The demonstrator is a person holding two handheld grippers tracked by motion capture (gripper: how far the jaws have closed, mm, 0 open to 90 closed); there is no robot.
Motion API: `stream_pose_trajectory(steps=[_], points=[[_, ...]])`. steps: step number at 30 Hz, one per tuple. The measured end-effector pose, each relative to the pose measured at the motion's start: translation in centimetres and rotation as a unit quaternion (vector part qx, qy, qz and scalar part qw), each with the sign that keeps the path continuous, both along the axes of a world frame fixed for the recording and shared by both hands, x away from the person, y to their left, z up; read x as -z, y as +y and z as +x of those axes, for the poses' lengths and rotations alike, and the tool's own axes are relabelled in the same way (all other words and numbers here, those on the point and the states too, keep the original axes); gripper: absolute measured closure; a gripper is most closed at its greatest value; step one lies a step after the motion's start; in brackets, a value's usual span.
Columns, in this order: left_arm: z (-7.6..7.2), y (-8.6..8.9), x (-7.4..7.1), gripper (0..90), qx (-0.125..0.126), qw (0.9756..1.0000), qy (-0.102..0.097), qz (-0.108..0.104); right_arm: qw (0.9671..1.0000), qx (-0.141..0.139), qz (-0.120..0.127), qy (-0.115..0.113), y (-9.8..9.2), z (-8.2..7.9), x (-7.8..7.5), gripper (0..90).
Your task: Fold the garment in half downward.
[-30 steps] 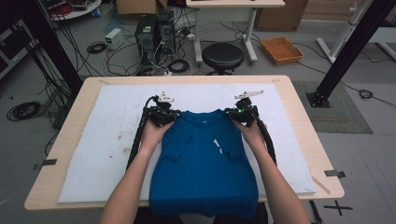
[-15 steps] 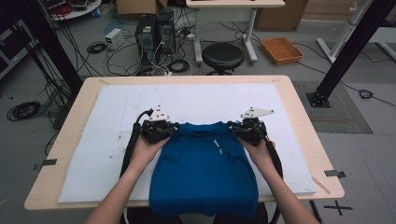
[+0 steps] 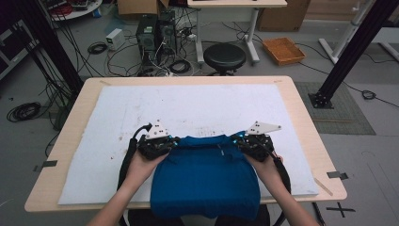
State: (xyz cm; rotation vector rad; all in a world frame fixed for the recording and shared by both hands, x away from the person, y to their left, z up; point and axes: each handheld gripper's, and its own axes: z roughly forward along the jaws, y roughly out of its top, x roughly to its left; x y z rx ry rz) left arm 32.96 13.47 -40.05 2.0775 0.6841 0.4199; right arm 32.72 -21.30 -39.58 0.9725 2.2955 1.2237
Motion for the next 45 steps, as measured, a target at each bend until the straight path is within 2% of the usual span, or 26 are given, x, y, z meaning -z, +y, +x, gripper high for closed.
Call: stream_pose_trajectory(steps=[4, 5, 8, 16, 24, 28, 33, 36, 39, 42, 45], points=[[-0.8, 0.1, 0.0, 88.0, 0.006, 1.0, 0.001, 0.0, 1.0, -0.007, 0.0, 0.004, 0.0, -1.1, 0.0, 88.1], [-1.4, 0.1, 0.1, 88.0, 0.011, 0.9999, 0.004, -0.007, 1.0, -0.009, 0.002, 0.003, -0.1, -1.5, 0.1, 88.1], [-2.3, 0.1, 0.3, 88.0, 0.019, 0.9998, 0.006, 0.0, 0.9998, -0.015, 0.005, 0.009, -0.4, -3.0, 0.3, 88.2], [-4.6, 0.1, 1.3, 88.0, 0.041, 0.9989, 0.017, 0.013, 0.9992, -0.026, -0.02, 0.023, -0.5, -5.7, 1.5, 88.1], [-7.1, -0.1, 2.3, 87.9, 0.067, 0.997, 0.031, 0.022, 0.998, -0.036, -0.04, 0.034, -0.5, -8.5, 2.3, 87.9], [-8.3, -0.2, 2.8, 87.8, 0.076, 0.9959, 0.032, 0.036, 0.9968, -0.045, -0.058, 0.032, -0.3, -9.9, 2.7, 87.6], [-9.1, 0.0, 3.2, 85.4, 0.078, 0.9951, 0.041, 0.044, 0.9949, -0.051, -0.075, 0.044, -0.2, -11.0, 3.3, 82.7], [-9.4, 0.2, 3.3, 73.3, 0.074, 0.9951, 0.047, 0.045, 0.9952, -0.054, -0.072, 0.039, -0.5, -11.2, 3.2, 77.8], [-9.0, 0.5, 2.7, 63.4, 0.057, 0.9968, 0.043, 0.035, 0.997, -0.039, -0.06, 0.028, -1.0, -10.7, 2.3, 73.6], [-7.6, 0.9, 1.9, 58.3, 0.018, 0.9993, 0.027, 0.021, 0.9988, -0.015, -0.047, 0.009, -1.6, -9.3, 1.3, 69.4], [-5.4, 1.2, 1.1, 55.7, -0.02, 0.9997, 0.015, -0.005, 0.9993, 0.019, -0.031, -0.004, -2.2, -6.9, 0.7, 64.8]])
